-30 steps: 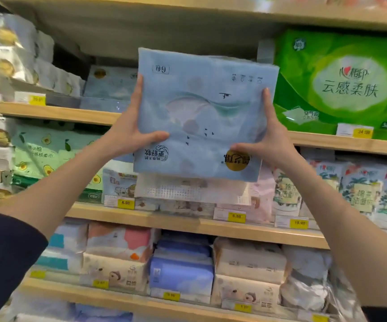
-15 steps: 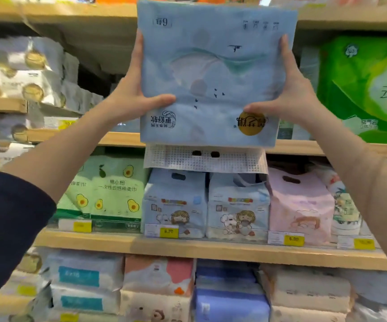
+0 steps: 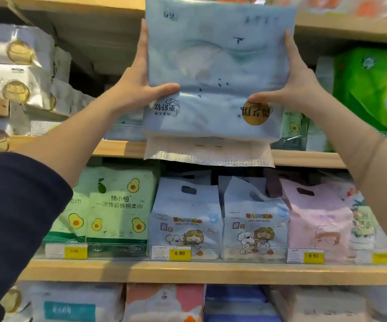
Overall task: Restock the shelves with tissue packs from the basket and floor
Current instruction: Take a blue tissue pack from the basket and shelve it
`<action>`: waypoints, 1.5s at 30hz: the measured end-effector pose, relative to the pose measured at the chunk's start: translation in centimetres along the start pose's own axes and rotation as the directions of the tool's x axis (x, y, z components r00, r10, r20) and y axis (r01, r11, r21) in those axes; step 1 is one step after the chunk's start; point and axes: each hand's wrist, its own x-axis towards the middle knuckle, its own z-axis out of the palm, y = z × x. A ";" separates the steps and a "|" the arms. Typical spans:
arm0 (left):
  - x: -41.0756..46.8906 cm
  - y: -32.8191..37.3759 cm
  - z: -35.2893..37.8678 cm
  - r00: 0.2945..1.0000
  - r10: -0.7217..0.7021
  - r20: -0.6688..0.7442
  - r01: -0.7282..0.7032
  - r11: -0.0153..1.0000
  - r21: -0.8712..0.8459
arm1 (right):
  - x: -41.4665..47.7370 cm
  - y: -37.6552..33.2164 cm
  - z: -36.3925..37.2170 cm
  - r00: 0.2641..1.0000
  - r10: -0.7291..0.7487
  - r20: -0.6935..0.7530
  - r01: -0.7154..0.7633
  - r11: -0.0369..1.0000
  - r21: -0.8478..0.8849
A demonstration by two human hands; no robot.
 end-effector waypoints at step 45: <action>1.2 -1.8 3.1 0.972 0.123 -0.201 -0.067 0.962 0.265 | 1.6 3.3 4.3 0.957 -0.212 -0.197 0.209 0.977 -0.038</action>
